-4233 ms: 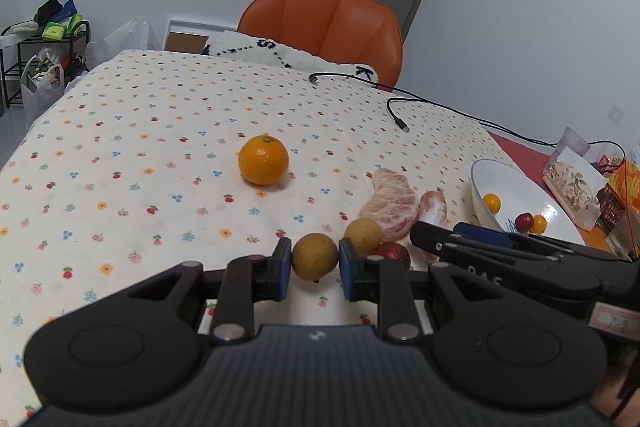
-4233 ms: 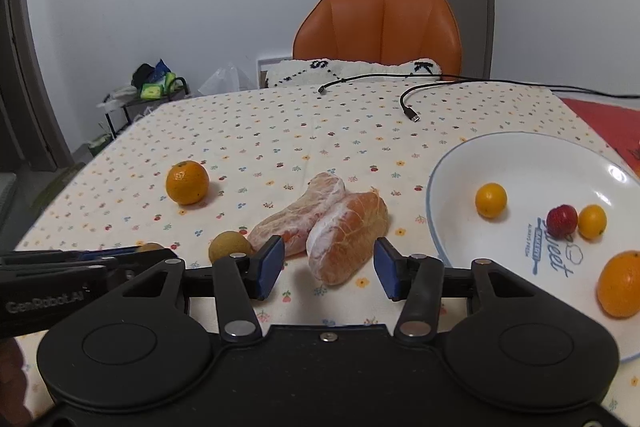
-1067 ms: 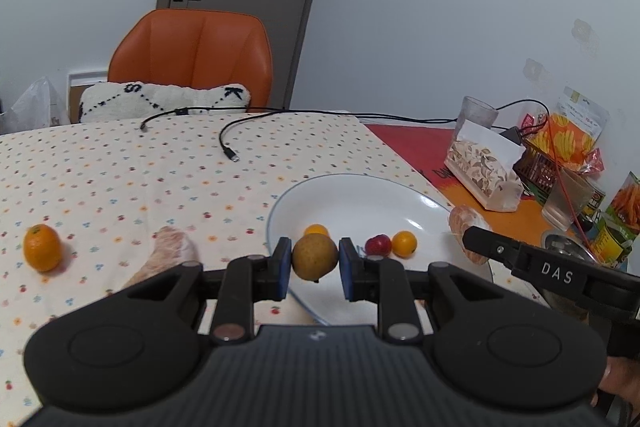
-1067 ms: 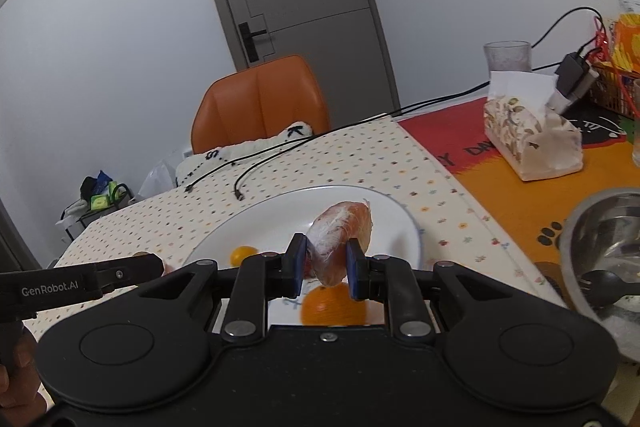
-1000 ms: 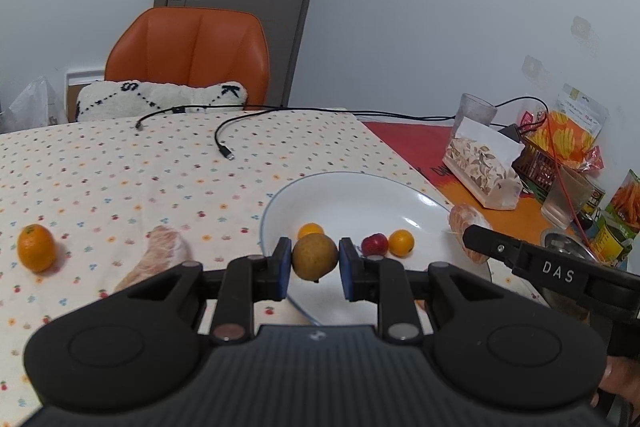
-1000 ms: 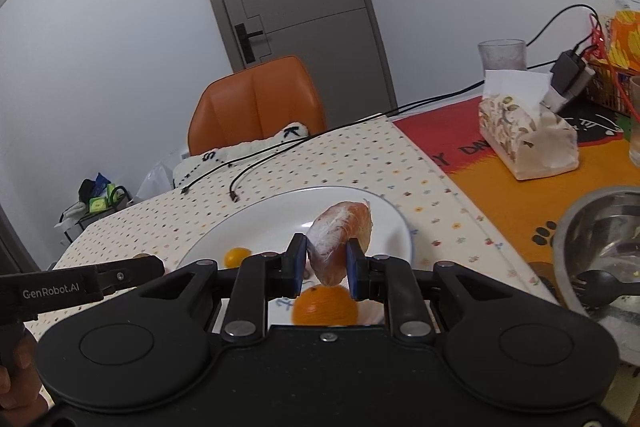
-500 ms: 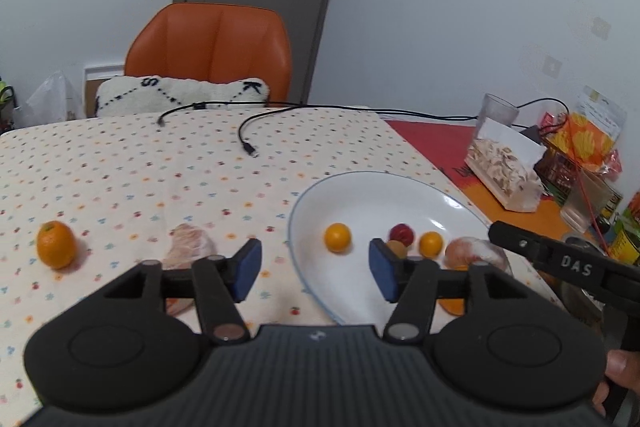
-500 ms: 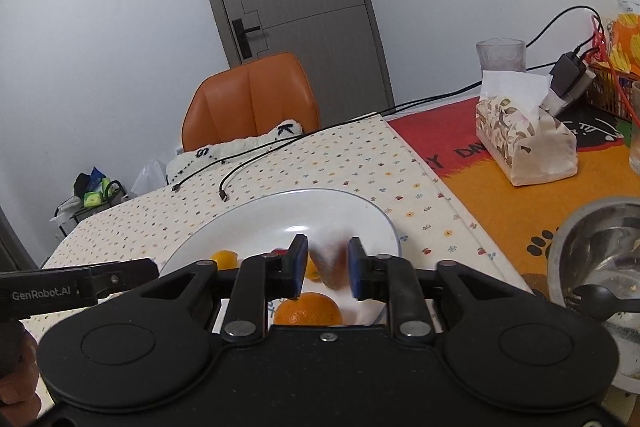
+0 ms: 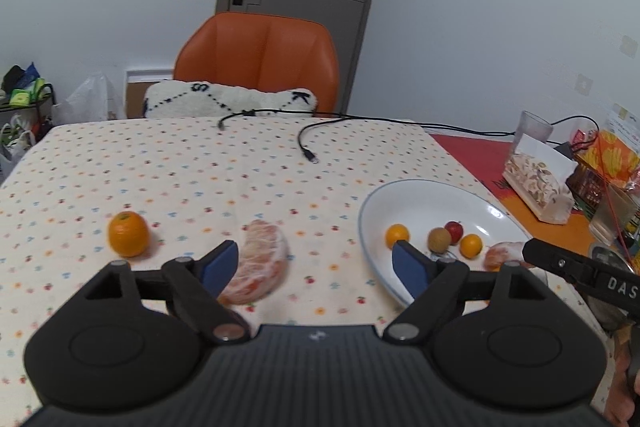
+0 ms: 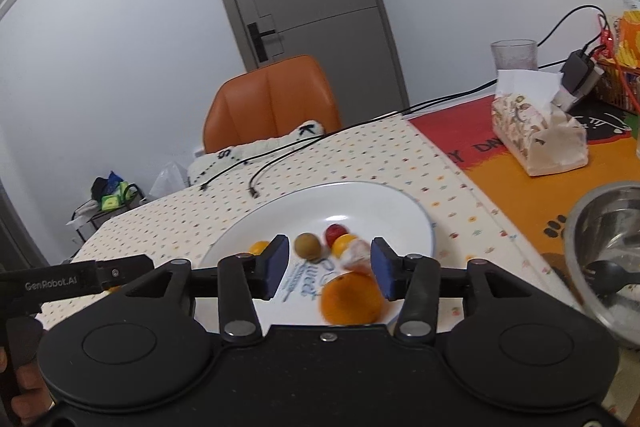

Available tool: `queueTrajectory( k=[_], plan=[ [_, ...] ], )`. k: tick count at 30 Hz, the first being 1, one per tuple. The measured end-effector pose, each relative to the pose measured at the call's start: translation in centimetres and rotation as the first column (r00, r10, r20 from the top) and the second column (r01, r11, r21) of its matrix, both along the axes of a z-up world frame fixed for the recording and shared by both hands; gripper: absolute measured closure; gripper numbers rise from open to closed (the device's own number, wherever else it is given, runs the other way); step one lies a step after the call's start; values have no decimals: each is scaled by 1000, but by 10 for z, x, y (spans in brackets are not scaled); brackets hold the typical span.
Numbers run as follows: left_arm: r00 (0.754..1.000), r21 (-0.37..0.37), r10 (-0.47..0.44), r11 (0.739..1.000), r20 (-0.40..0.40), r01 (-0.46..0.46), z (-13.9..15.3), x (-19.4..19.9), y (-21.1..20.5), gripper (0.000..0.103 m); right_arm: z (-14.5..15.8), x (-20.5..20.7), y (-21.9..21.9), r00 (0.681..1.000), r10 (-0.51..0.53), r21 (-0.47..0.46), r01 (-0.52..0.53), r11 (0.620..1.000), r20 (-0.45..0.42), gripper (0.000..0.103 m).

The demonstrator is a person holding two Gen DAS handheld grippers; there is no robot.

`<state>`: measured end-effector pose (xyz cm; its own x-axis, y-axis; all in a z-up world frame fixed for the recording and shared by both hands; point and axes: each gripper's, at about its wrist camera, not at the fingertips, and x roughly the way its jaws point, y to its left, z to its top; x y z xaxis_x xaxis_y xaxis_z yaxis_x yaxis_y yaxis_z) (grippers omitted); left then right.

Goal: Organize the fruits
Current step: 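Move both open grippers back to the remaining fruit beside the plate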

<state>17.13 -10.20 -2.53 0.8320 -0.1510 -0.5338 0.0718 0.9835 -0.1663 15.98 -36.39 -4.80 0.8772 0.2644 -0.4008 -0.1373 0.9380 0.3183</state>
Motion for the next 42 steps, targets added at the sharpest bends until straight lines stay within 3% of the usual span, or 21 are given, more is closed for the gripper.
queueTrajectory(
  k=[17,28,42],
  plan=[
    [998,8,60,998,-1,-60,-4,-30,40,16,9,-17,42,994,112,-2,-112,994,22,40],
    [996,8,86,996,-14,-86,-11,-45,61,16,10,-24,68,985,169,-21,-168,985,31,19],
    [995,18,97,995,-20,-97,-8,-54,93,15,12,-23,105,968,249,-39,-248,968,19,0]
  ],
)
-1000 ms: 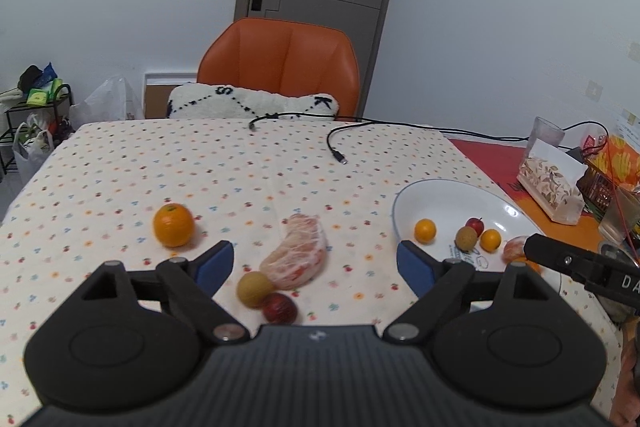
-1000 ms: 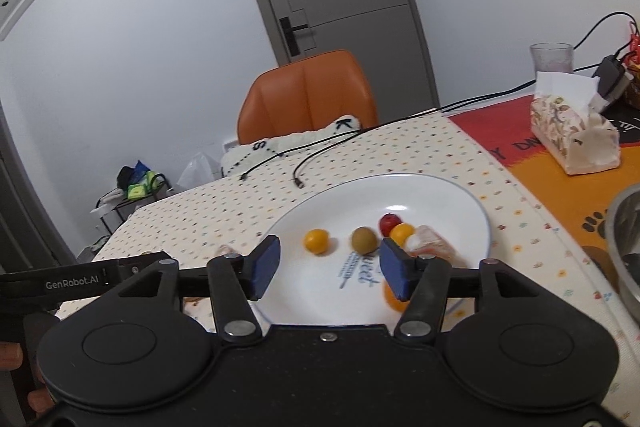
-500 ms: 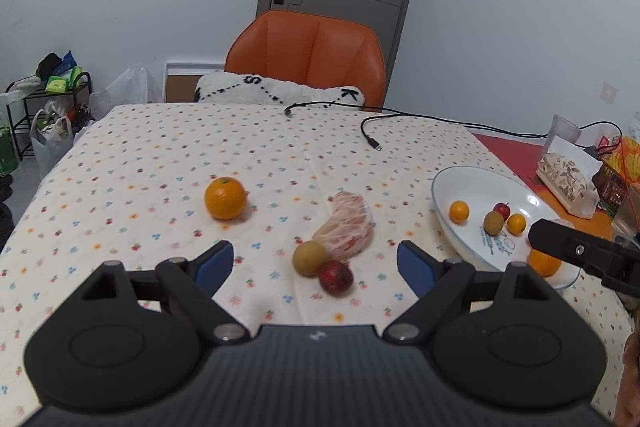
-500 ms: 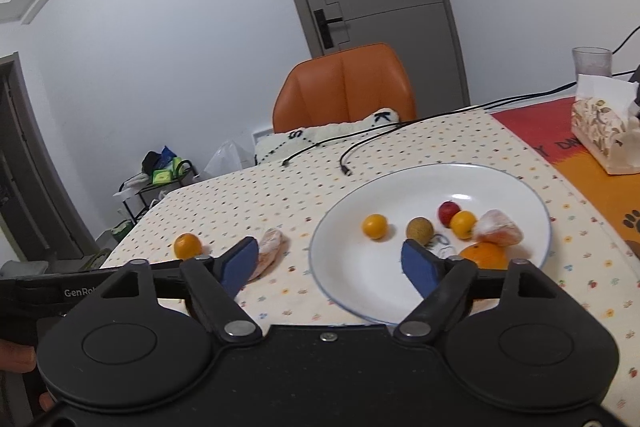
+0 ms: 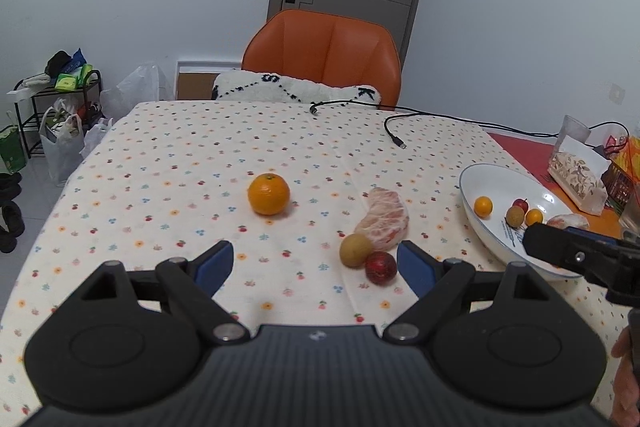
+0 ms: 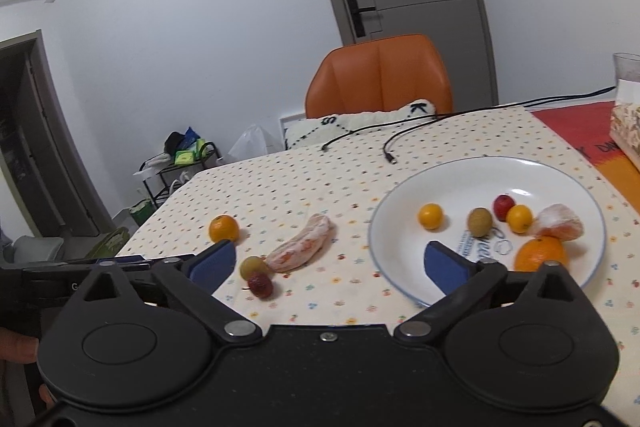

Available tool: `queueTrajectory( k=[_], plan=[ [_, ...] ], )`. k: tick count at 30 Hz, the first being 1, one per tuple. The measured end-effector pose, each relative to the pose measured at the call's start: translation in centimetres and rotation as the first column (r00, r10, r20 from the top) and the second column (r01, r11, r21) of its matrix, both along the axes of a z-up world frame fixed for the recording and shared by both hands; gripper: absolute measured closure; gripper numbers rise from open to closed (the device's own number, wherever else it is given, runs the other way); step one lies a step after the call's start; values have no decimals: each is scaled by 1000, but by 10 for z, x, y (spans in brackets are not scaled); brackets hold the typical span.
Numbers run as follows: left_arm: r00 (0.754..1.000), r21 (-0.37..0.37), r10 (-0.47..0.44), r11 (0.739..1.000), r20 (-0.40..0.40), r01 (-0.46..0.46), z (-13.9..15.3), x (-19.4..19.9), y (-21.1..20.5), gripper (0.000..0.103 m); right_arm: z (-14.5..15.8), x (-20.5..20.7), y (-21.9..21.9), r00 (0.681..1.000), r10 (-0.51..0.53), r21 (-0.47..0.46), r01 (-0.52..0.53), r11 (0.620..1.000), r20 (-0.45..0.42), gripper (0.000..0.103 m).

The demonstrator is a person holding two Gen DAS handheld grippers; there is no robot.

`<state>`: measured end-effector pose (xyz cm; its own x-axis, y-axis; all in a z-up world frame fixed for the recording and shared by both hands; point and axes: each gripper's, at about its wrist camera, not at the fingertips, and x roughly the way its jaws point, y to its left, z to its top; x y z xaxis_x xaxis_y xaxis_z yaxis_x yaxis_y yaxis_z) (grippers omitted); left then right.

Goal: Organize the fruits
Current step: 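Move both open grippers back to the remaining fruit beside the plate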

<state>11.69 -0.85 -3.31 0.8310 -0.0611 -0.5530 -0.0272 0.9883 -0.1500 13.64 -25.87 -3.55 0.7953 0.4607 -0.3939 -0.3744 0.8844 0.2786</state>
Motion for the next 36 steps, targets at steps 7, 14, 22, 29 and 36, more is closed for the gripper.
queueTrajectory(
  k=[7,14,22,29,36],
  plan=[
    [1000,10,24,1000,-20,-23,-2,0,14,13,-2,4,19,999,52,-23,-52,998,-15,0],
    [998,7,43,999,-38,-43,-5,1,28,12,-8,9,36,994,101,-40,-102,994,-43,0],
    [998,2,51,999,-47,-51,-8,7,36,12,-11,16,50,988,140,-43,-142,989,-59,7],
    [997,-1,60,998,-44,-60,-9,15,44,12,-17,27,63,982,166,-53,-171,984,-89,27],
    [996,-3,68,998,-55,-68,-13,25,51,13,-27,40,80,973,189,-74,-200,977,-135,45]
  ],
)
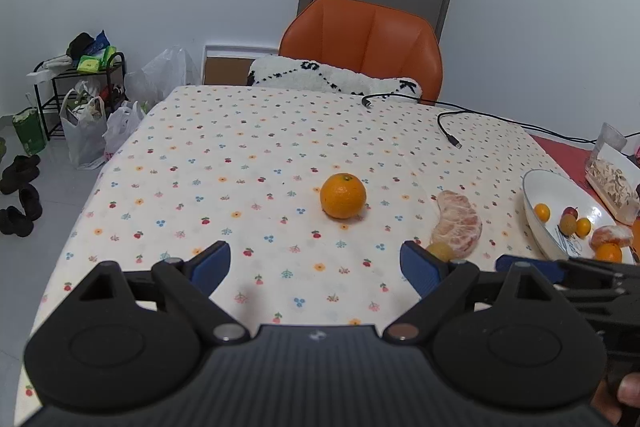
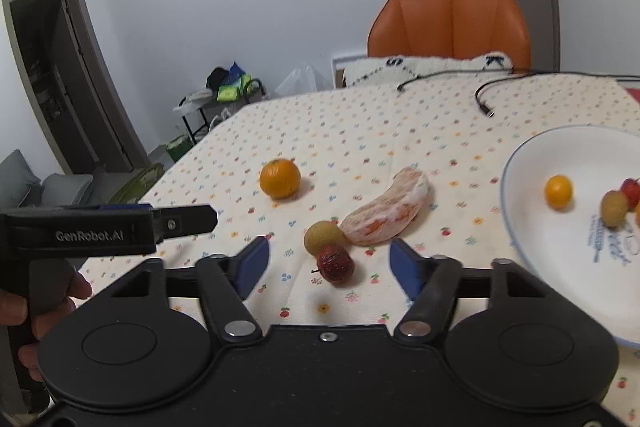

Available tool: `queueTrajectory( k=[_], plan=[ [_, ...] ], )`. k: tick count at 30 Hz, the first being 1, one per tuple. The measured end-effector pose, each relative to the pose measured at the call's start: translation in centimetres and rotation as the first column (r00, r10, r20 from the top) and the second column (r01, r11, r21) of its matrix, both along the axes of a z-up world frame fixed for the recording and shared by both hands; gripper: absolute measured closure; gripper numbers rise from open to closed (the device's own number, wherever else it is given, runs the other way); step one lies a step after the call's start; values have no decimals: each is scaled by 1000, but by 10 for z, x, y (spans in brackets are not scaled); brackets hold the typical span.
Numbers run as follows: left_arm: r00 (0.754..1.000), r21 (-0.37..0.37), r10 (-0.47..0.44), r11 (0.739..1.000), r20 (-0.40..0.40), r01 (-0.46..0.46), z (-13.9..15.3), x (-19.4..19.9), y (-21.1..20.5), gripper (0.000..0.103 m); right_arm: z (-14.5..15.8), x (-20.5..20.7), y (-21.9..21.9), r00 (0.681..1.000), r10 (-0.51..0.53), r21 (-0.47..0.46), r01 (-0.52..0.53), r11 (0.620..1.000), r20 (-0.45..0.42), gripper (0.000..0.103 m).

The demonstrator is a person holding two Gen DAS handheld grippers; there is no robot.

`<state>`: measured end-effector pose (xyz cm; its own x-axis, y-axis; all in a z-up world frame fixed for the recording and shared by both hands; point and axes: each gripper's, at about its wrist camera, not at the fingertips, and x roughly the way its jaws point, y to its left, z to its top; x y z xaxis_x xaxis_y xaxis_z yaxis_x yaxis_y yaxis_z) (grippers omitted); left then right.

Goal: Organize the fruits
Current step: 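Move both open grippers back to the remaining fruit beside the plate, then grasp the dark red plum with the right gripper while the left grasps the orange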

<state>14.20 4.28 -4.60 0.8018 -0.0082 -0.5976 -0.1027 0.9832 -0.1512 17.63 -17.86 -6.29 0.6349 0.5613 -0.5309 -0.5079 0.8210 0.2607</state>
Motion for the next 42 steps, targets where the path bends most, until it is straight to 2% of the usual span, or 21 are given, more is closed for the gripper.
queueTrajectory(
  k=[2,4,6,7,17,33,36,38,41,42],
  plan=[
    [1000,-4,0,1000,-3,0,-1,2,2,13,-4,3,4,1000,6,-8,-6,1000,-11,49],
    [1000,-6,-1,1000,-2,1,-2,5,3,13,-9,7,8,1000,14,-22,-15,1000,-22,70],
    [1000,-5,-4,1000,4,4,-3,8,4,13,-11,10,9,999,18,-23,-19,1000,-38,81],
    [1000,-6,-3,1000,10,3,-3,10,5,13,-10,11,6,999,23,-5,-23,1000,-42,82],
    [1000,-26,-10,1000,13,10,-9,38,4,17,6,16,-8,1000,-10,0,10,1000,5,82],
    [1000,-41,-26,999,-12,25,-23,78,-4,40,14,33,-28,998,-59,26,59,998,21,82],
    [1000,-24,-25,999,-5,24,-24,84,-8,44,15,35,-31,998,-66,33,65,997,20,82],
    [1000,6,-12,1000,-1,12,-26,88,-12,49,16,35,-33,997,-69,38,69,997,24,82],
    [1000,-18,-22,1000,-8,22,-32,92,-13,67,18,35,-37,997,-77,45,75,996,30,82],
    [1000,-16,-15,1000,-7,15,-32,92,-14,67,19,35,-38,996,-79,46,77,996,30,82]
  ],
)
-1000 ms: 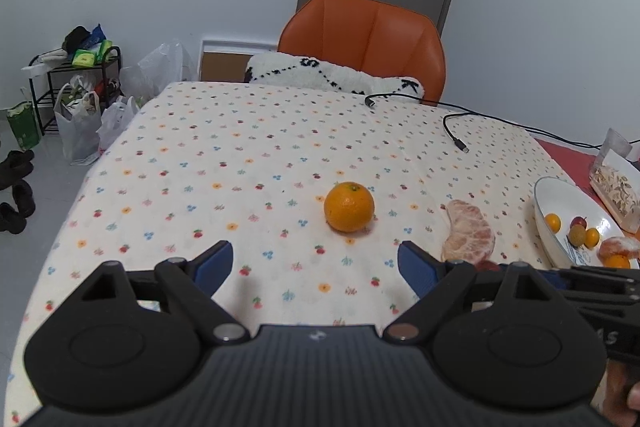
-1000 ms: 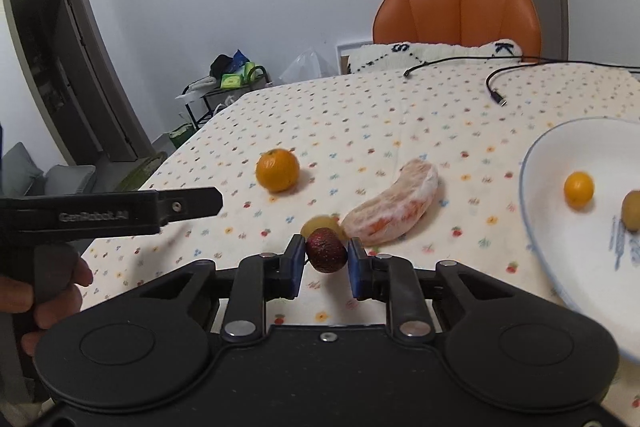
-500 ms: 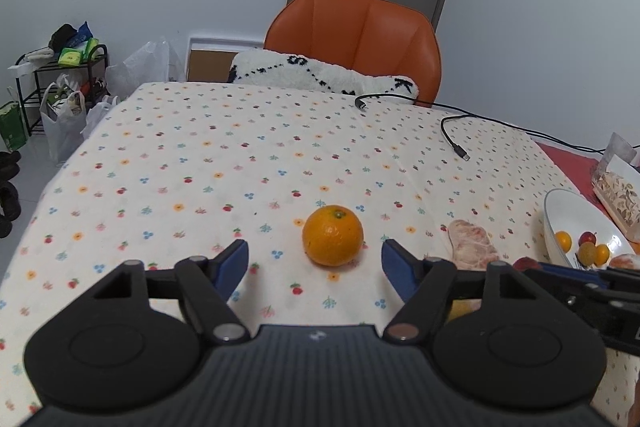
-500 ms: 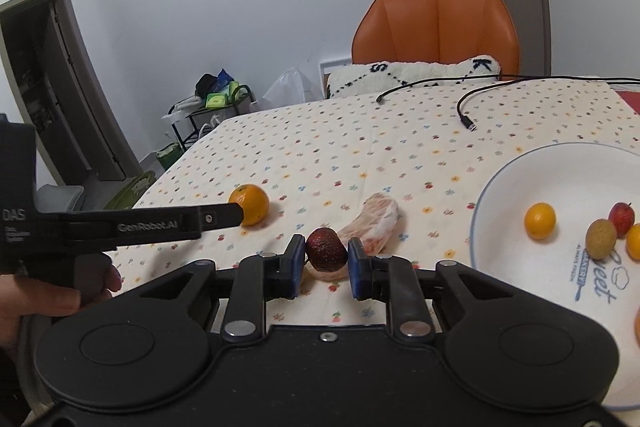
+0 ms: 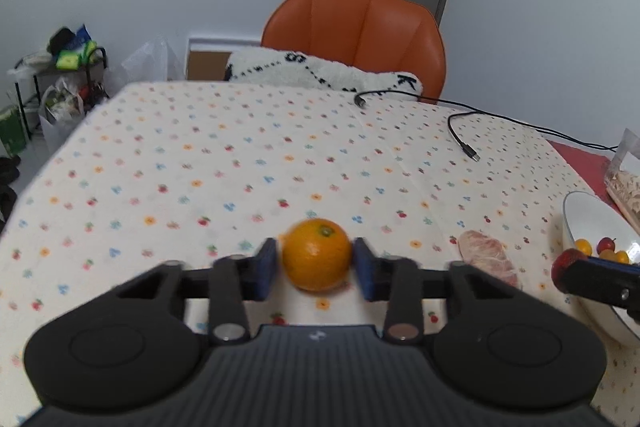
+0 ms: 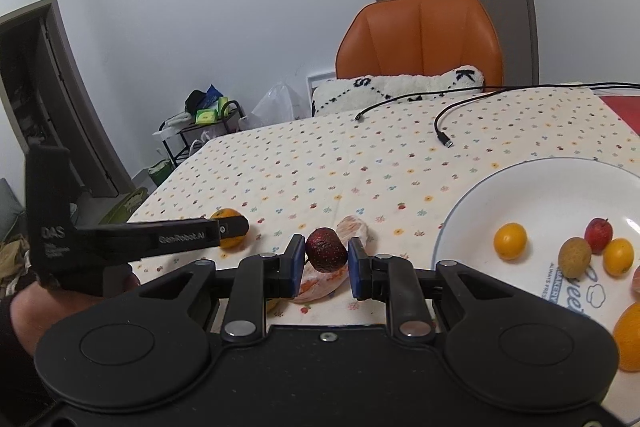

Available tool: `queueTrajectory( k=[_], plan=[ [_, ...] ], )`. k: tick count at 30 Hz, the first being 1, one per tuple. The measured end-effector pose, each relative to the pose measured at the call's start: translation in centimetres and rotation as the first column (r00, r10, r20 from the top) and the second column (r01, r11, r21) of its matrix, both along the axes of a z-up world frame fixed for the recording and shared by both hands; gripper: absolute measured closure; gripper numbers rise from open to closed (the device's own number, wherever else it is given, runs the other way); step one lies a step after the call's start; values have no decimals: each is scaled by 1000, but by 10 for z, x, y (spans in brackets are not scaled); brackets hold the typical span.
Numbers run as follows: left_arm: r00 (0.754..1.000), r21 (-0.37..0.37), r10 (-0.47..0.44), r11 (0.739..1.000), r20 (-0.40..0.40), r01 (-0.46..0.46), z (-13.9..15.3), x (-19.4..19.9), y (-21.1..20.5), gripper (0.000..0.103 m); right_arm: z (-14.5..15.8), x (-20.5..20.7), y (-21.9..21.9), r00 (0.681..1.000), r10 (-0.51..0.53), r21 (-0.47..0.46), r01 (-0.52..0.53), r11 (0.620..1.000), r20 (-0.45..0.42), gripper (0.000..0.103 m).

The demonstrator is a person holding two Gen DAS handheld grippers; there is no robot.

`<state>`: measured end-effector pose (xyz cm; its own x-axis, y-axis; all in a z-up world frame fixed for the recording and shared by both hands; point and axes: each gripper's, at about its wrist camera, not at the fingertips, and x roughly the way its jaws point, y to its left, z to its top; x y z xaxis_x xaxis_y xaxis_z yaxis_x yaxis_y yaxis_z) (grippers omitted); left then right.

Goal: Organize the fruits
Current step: 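Grasp the dark red plum with the right gripper while the left grasps the orange, then carry the plum and orange over the plate and open both grippers to drop them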

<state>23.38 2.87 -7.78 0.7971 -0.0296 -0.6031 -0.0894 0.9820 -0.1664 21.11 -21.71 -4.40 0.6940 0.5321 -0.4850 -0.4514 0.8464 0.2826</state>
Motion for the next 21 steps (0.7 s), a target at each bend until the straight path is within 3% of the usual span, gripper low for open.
queueTrajectory(
  k=[2,21],
  plan=[
    [1000,22,10,1000,-4,-10,2,-1,-4,67,1,-1,-3,1000,-5,1,5,1000,2,82],
    [995,-14,-85,996,57,86,31,-27,-48,67,9,-24,-55,992,-120,5,120,993,33,82]
  ],
)
